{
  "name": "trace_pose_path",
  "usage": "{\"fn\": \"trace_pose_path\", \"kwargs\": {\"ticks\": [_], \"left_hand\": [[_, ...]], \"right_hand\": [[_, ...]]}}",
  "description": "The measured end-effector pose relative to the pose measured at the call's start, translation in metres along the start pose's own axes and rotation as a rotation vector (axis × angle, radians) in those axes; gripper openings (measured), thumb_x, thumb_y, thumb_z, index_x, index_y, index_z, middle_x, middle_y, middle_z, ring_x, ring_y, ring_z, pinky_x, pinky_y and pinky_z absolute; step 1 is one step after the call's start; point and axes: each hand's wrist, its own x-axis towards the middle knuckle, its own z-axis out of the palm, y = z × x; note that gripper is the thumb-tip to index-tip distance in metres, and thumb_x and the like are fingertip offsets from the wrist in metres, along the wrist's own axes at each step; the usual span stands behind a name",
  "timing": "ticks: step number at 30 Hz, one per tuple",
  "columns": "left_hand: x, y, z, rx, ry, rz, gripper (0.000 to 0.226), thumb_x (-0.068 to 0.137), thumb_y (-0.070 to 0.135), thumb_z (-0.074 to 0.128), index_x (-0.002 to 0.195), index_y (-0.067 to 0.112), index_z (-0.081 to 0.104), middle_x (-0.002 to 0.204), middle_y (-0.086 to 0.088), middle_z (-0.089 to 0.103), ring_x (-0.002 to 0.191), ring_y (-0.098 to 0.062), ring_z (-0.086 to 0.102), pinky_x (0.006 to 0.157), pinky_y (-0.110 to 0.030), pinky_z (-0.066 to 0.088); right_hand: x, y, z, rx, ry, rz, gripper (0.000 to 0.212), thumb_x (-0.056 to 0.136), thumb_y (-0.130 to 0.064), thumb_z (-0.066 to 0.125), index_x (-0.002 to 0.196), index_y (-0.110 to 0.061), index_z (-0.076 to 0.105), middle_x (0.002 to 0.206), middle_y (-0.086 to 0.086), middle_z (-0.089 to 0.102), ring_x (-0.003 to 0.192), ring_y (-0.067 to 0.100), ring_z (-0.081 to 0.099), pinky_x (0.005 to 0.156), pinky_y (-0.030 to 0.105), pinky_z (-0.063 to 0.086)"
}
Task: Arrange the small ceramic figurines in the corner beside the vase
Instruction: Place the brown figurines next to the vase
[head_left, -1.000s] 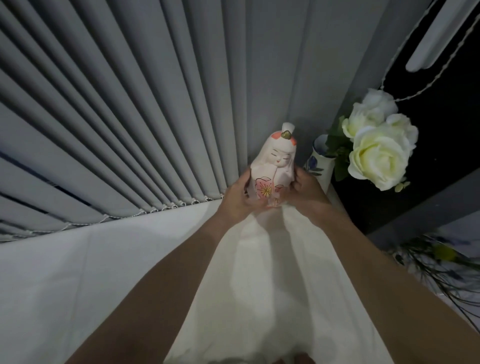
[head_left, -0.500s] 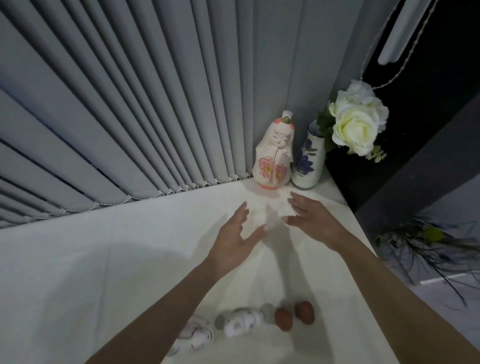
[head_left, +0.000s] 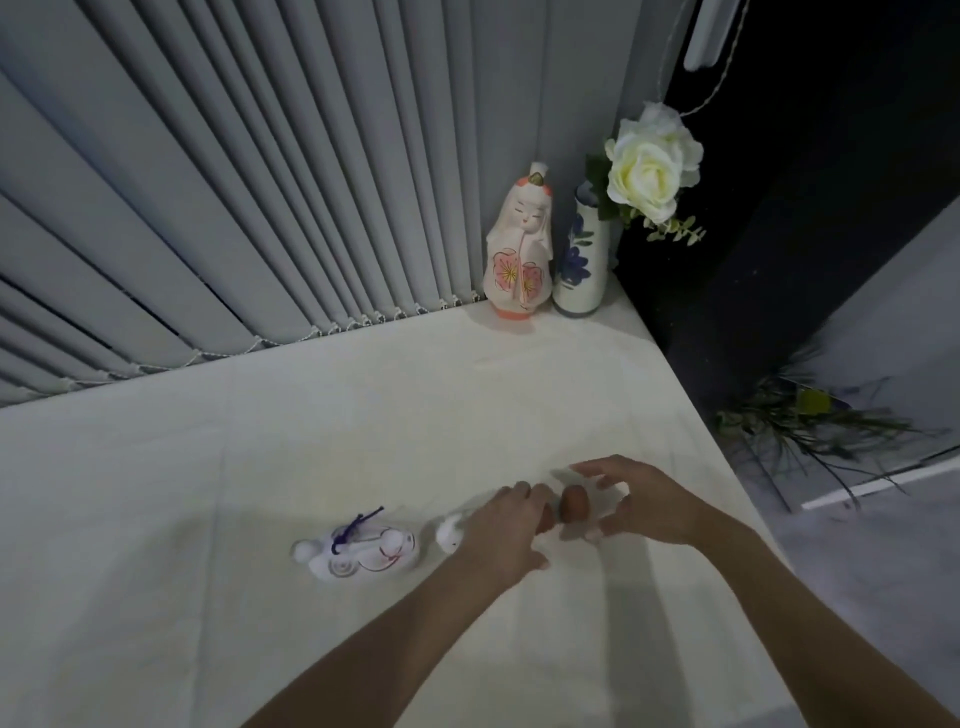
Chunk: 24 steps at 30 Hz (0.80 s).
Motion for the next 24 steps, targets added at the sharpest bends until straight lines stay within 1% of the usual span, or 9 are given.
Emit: {"fn": "trace_pose_path", "kwargs": {"ticks": [3,7,11,14,16,18,21,22,24], "left_hand": [[0.008,0.007,0.001,0.082,0.006,-0.016,0.048,0.083,0.014,0.066,0.125,0.008,0.044,0.126,-0.013,0.053,0.115,-0.03,0.051,0.092,-0.041,0.045],[0.013,0.012,0.0,0.101,0.05,-0.043,0.03,0.086,0.006,0.055,0.116,0.005,0.049,0.123,-0.014,0.056,0.113,-0.031,0.053,0.091,-0.04,0.043],[0.017,0.012,0.001,0.065,0.04,-0.039,0.025,0.087,0.008,0.054,0.112,0.006,0.052,0.12,-0.013,0.058,0.111,-0.029,0.055,0.091,-0.039,0.043],[0.021,0.01,-0.001,0.016,0.057,-0.029,0.026,0.087,0.012,0.053,0.112,0.007,0.051,0.118,-0.012,0.06,0.11,-0.029,0.056,0.092,-0.037,0.043],[0.025,0.007,-0.006,-0.088,0.124,-0.039,0.025,0.085,0.014,0.054,0.109,0.009,0.051,0.112,-0.008,0.065,0.105,-0.026,0.059,0.087,-0.032,0.044],[0.032,0.005,-0.015,-0.231,0.198,-0.058,0.024,0.08,0.013,0.061,0.104,0.012,0.054,0.101,-0.003,0.071,0.097,-0.021,0.064,0.072,-0.019,0.042],[0.053,0.002,-0.034,-0.372,0.289,-0.141,0.024,0.072,0.012,0.068,0.093,0.017,0.057,0.089,-0.002,0.074,0.084,-0.018,0.065,0.06,-0.011,0.033],[0.063,0.001,-0.043,-0.403,0.315,-0.161,0.022,0.07,0.011,0.07,0.089,0.017,0.059,0.085,-0.003,0.074,0.08,-0.018,0.065,0.059,-0.009,0.033],[0.086,0.001,-0.061,-0.423,0.347,-0.154,0.021,0.068,0.007,0.071,0.082,0.018,0.06,0.077,0.003,0.072,0.077,-0.017,0.065,0.054,-0.001,0.036]], "right_hand": [[0.0,0.005,0.013,-0.1,0.07,0.01,0.057,0.068,-0.006,0.076,0.119,-0.016,0.055,0.109,-0.001,0.05,0.097,0.016,0.052,0.081,0.022,0.044],[0.002,0.007,0.024,-0.047,0.18,-0.08,0.041,0.065,-0.004,0.078,0.103,-0.015,0.066,0.1,0.003,0.058,0.092,0.02,0.058,0.076,0.011,0.042],[0.008,0.012,0.025,-0.142,0.151,-0.082,0.026,0.076,-0.002,0.066,0.101,-0.011,0.065,0.108,0.01,0.061,0.095,0.019,0.056,0.078,0.015,0.04],[0.013,0.018,0.026,-0.18,0.156,-0.119,0.017,0.08,-0.005,0.062,0.094,-0.011,0.068,0.094,0.002,0.06,0.083,0.007,0.051,0.072,0.005,0.039],[0.014,0.013,0.02,-0.223,0.164,-0.145,0.015,0.084,-0.006,0.053,0.082,-0.004,0.067,0.083,0.007,0.057,0.077,0.013,0.05,0.078,0.012,0.04],[0.019,0.009,0.011,-0.233,0.254,-0.215,0.024,0.085,-0.008,0.043,0.07,0.002,0.059,0.078,0.015,0.051,0.073,0.022,0.048,0.081,0.025,0.04],[0.034,0.008,-0.005,-0.084,0.218,-0.085,0.02,0.082,-0.005,0.057,0.077,-0.023,0.062,0.08,-0.001,0.059,0.069,0.004,0.055,0.071,0.006,0.044],[0.04,0.005,-0.014,-0.011,0.269,-0.06,0.028,0.08,-0.002,0.06,0.079,-0.03,0.061,0.082,-0.005,0.061,0.072,0.002,0.057,0.069,0.005,0.045],[0.054,0.001,-0.032,0.067,0.356,-0.089,0.027,0.077,0.0,0.065,0.075,-0.026,0.064,0.085,-0.001,0.066,0.078,0.008,0.06,0.07,0.011,0.044]]}}
